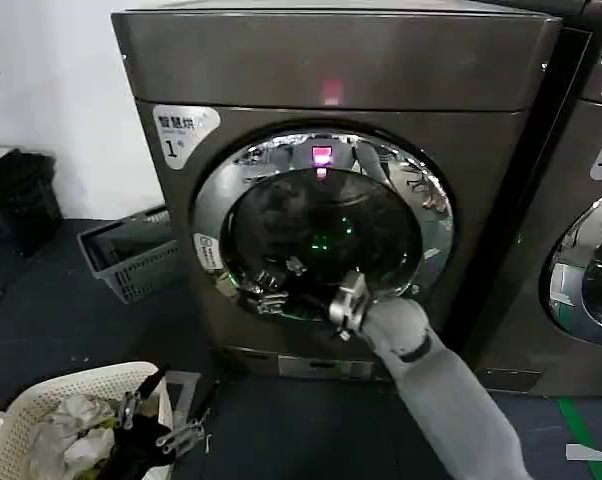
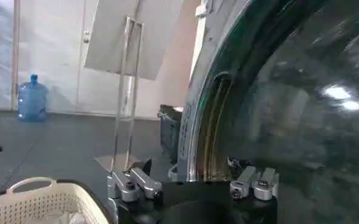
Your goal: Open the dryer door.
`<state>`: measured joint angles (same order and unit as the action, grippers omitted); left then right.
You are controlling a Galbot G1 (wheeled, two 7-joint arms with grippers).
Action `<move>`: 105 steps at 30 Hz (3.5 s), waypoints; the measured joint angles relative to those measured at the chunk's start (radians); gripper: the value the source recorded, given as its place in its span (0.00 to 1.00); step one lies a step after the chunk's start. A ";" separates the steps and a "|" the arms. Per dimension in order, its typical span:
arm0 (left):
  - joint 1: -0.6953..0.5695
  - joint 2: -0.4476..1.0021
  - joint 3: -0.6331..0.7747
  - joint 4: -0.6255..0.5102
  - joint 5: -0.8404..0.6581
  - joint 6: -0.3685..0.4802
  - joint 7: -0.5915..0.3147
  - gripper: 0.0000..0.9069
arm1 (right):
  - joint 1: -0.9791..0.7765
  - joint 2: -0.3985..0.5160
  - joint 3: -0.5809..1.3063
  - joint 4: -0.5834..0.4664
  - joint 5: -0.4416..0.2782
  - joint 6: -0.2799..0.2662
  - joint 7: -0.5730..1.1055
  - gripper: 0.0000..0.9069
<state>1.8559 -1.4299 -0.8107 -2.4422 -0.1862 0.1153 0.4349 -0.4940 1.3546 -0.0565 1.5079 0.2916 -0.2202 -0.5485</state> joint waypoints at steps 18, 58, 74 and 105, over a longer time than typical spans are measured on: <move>-0.002 -0.012 -0.006 0.000 -0.019 0.011 0.012 1.00 | 0.073 0.085 -0.052 -0.151 0.003 0.010 -0.005 1.00; -0.192 0.172 -0.354 0.205 -0.371 0.161 0.050 1.00 | -0.002 -0.037 -0.012 -0.007 0.078 0.026 -0.509 1.00; -0.330 0.439 -0.325 0.349 -0.546 0.208 -0.018 1.00 | -0.069 -0.116 0.022 0.068 0.074 0.035 -0.756 1.00; -0.603 0.668 -0.002 0.456 -0.623 0.152 0.044 1.00 | -0.388 -0.287 0.335 0.269 0.116 0.099 -0.913 1.00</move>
<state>1.2529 -0.7615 -0.8128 -1.9860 -0.8088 0.2677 0.4792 -0.8816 1.0675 0.2786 1.7766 0.4078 -0.1211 -1.4611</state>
